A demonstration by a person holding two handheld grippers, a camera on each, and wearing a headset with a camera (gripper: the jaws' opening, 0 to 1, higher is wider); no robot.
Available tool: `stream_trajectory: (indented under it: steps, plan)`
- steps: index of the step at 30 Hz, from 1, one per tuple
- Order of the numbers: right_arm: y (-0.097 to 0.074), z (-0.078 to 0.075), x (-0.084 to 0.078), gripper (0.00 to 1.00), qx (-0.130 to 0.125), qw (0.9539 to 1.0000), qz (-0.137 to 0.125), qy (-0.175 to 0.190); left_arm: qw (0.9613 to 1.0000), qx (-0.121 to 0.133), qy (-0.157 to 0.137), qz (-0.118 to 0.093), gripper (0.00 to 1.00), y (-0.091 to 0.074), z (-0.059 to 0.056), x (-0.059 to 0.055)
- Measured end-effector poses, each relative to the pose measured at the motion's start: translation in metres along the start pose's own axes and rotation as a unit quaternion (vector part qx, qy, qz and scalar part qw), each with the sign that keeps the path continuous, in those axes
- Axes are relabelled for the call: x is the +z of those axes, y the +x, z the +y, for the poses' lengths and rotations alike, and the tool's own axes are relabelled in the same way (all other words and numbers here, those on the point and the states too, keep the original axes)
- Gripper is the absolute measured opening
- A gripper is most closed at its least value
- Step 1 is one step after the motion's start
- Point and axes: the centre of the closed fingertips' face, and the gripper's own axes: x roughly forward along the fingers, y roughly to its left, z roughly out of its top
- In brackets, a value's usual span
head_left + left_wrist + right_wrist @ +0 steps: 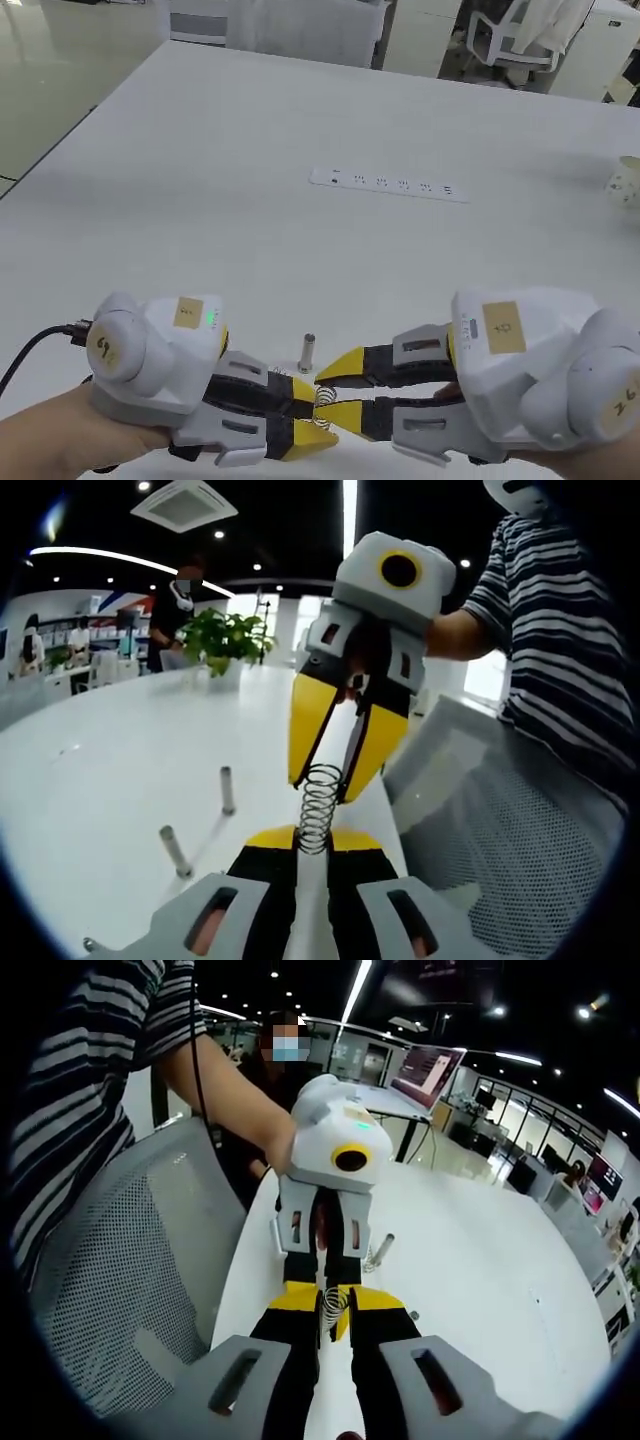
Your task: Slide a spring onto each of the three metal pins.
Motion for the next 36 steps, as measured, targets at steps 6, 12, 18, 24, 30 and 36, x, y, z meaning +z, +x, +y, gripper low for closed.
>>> stream_trajectory:
  steps: [6,12,18,24,30,36]
  plan:
    - [0.0003,0.0004,0.0000,0.07,0.004,0.9999,0.004,-0.009,1.0000,0.000,-0.003,0.000,0.03,0.0003,-0.0011,-0.0003]
    - [0.0000,-0.0007,0.0000,0.07,0.003,0.9999,0.005,-0.012,1.0000,0.001,-0.008,-0.001,0.03,0.0007,-0.0005,-0.0002]
    - [0.0002,-0.0015,0.0003,0.08,0.000,0.9999,0.003,-0.013,0.9999,0.006,-0.014,-0.002,0.05,0.0004,0.0003,-0.0013]
    - [0.0009,-0.0020,-0.0013,0.08,0.001,0.9998,0.007,-0.016,0.9998,0.009,-0.019,-0.003,0.10,-0.0001,0.0005,-0.0011]
    - [0.0017,-0.0027,-0.0036,0.08,0.003,0.9997,0.011,-0.019,0.9996,0.013,-0.025,-0.008,0.15,-0.0012,0.0022,0.0005]
    - [0.0030,-0.0027,-0.0069,0.08,0.004,0.9997,0.015,-0.017,0.9990,0.027,-0.033,-0.010,0.26,-0.0051,0.0057,0.0007]
